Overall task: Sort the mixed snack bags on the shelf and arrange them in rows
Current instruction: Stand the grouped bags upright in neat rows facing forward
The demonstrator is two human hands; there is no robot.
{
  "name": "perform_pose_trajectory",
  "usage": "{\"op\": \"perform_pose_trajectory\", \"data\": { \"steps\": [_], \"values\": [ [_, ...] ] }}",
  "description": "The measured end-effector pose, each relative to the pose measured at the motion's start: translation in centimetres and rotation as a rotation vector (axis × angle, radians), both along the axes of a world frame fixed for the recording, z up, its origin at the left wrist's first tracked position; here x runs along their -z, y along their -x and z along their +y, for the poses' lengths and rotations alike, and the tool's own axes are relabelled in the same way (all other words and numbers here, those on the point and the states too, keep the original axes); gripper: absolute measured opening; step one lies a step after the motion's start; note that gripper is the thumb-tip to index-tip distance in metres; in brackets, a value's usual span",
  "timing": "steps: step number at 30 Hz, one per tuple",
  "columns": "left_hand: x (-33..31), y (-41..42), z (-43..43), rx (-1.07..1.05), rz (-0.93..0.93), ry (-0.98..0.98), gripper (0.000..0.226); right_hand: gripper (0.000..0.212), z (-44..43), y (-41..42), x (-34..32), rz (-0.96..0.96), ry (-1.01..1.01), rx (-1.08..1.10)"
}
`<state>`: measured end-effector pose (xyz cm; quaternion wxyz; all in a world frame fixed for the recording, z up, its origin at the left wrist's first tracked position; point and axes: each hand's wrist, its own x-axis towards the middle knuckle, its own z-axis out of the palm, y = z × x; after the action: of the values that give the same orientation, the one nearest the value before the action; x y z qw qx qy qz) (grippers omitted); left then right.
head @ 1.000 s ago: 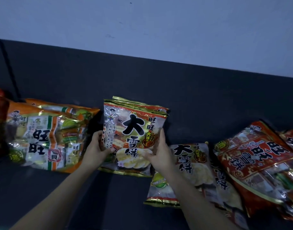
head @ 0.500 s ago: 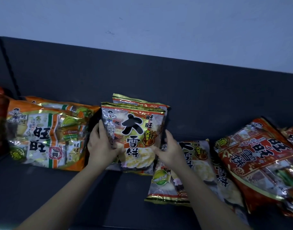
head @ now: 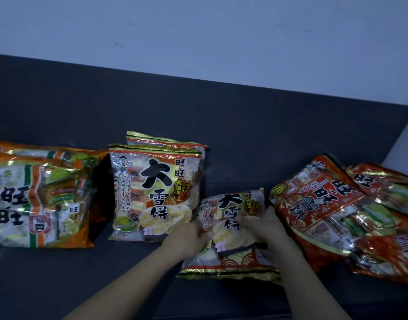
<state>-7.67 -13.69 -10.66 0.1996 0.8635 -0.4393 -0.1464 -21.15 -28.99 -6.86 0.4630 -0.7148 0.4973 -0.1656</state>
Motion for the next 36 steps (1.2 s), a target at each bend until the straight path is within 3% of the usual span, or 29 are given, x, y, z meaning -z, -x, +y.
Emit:
{"op": "perform_pose_trajectory", "data": {
  "steps": [2,6,9,11,13,19,22,24,29,36],
  "values": [
    [0.7,-0.3,-0.4,-0.036,0.194,0.005,0.065,0.095,0.0,0.3,0.2,-0.046,-0.032,0.027],
    [0.8,0.0,-0.2,-0.077,0.502,0.128,0.080,0.050,0.4,1.4,0.2,-0.165,0.005,0.032],
    [0.1,0.9,0.2,-0.074,0.718,0.207,0.055,0.060,1.0,2.6,-0.8,-0.282,0.039,0.010],
    [-0.5,1.4,0.5,-0.055,0.750,0.262,0.037,0.068,1.2,3.6,-1.6,-0.367,0.056,0.002],
    [-1.4,1.7,0.8,-0.065,0.774,0.338,0.035,0.065,1.4,4.9,-2.4,-0.442,0.065,-0.002],
    [-3.5,2.2,1.4,-0.063,0.697,0.484,0.043,0.055,2.1,7.6,-3.5,-0.633,0.076,-0.025],
    [-4.6,1.8,2.7,-0.040,0.593,0.565,0.058,0.053,3.2,7.5,-3.8,-0.727,0.088,-0.063],
    [-5.1,1.2,3.8,-0.057,0.533,0.632,0.043,0.054,3.6,6.8,-3.4,-0.765,0.094,-0.093],
    [-5.6,-1.3,7.9,-0.184,0.278,0.762,0.043,0.058,6.0,3.6,-2.1,-0.750,0.145,-0.230],
    [-3.9,-4.2,13.2,-0.337,0.251,0.828,0.035,0.059,10.0,-1.2,-0.9,-0.642,0.237,-0.405]
  ]
}}
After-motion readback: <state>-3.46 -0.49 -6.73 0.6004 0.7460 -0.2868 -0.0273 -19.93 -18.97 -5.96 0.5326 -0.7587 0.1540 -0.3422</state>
